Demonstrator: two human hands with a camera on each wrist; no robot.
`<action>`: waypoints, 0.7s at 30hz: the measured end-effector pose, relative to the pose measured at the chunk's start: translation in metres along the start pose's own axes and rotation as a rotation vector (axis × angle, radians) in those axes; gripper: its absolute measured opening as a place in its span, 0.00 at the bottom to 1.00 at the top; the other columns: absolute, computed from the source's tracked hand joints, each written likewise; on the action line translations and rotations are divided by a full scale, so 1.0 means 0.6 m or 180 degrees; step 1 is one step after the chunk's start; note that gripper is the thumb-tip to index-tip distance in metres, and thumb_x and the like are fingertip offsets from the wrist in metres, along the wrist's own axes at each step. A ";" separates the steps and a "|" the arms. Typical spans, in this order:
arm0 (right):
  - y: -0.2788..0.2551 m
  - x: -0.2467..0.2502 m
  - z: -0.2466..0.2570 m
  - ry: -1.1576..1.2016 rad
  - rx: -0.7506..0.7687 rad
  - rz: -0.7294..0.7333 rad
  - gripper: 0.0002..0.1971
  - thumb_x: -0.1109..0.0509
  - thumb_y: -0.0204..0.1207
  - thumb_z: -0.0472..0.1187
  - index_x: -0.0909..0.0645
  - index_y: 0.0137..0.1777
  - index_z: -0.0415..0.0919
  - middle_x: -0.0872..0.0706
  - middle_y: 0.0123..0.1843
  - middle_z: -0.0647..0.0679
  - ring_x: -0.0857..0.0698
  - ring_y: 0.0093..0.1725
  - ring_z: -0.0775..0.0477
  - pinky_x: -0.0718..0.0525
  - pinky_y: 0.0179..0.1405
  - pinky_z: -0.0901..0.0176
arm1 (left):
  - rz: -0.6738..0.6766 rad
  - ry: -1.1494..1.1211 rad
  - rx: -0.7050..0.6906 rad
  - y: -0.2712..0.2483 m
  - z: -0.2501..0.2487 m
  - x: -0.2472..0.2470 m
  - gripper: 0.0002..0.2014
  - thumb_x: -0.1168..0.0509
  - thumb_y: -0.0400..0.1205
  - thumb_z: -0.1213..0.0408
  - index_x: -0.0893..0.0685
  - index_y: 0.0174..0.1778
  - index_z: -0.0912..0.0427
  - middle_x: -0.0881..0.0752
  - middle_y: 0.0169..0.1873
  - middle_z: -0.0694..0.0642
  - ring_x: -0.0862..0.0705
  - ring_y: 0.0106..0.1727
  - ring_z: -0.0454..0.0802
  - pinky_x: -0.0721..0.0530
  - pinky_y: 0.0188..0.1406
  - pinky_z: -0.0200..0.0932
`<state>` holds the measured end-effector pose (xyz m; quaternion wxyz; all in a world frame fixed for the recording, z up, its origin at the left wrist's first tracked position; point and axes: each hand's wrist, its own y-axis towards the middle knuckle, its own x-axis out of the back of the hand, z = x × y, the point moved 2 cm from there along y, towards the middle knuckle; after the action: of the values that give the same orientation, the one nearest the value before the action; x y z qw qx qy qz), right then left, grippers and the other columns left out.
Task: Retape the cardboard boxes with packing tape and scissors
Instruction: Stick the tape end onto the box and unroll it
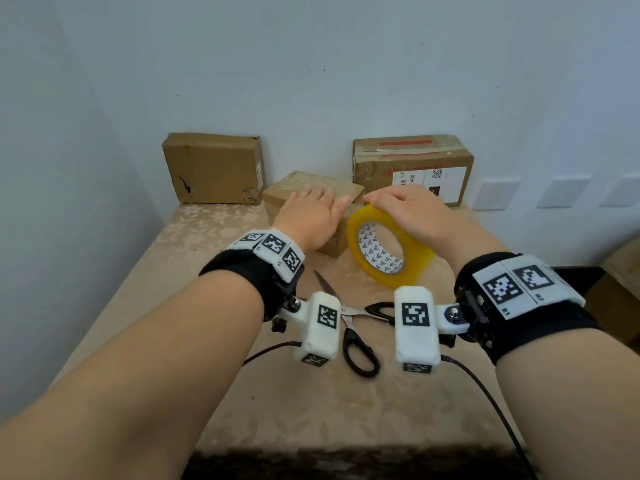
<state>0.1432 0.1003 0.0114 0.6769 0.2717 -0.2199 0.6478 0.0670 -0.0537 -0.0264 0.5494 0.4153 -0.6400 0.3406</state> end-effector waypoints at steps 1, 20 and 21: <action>-0.002 0.000 -0.001 0.0000 -0.0009 -0.0042 0.16 0.40 0.84 0.48 0.13 0.60 0.44 0.14 0.57 0.55 0.19 0.56 0.53 0.24 0.62 0.54 | -0.0039 0.0082 0.0039 0.003 -0.001 -0.005 0.31 0.63 0.88 0.45 0.45 0.83 0.59 0.44 0.83 0.59 0.49 0.84 0.58 0.53 0.81 0.56; -0.029 -0.026 0.013 0.0757 -0.1037 0.0063 0.18 0.35 0.79 0.59 0.19 0.61 0.49 0.14 0.55 0.50 0.17 0.55 0.49 0.18 0.58 0.49 | 0.0021 -0.0330 -0.0820 0.000 0.022 0.016 0.26 0.45 0.86 0.51 0.35 0.80 0.54 0.32 0.78 0.54 0.36 0.79 0.50 0.48 0.80 0.50; -0.028 -0.024 0.013 0.0722 -0.1133 0.0068 0.20 0.33 0.78 0.58 0.19 0.62 0.47 0.15 0.57 0.48 0.17 0.56 0.47 0.18 0.61 0.46 | 0.0038 -0.0274 -0.0841 -0.001 0.022 0.015 0.26 0.45 0.87 0.51 0.37 0.81 0.54 0.35 0.80 0.53 0.39 0.81 0.49 0.51 0.80 0.50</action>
<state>0.1592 0.0839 0.0068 0.7277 0.0708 -0.2562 0.6323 0.0619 -0.0672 -0.0199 0.5693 0.3498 -0.7047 0.2386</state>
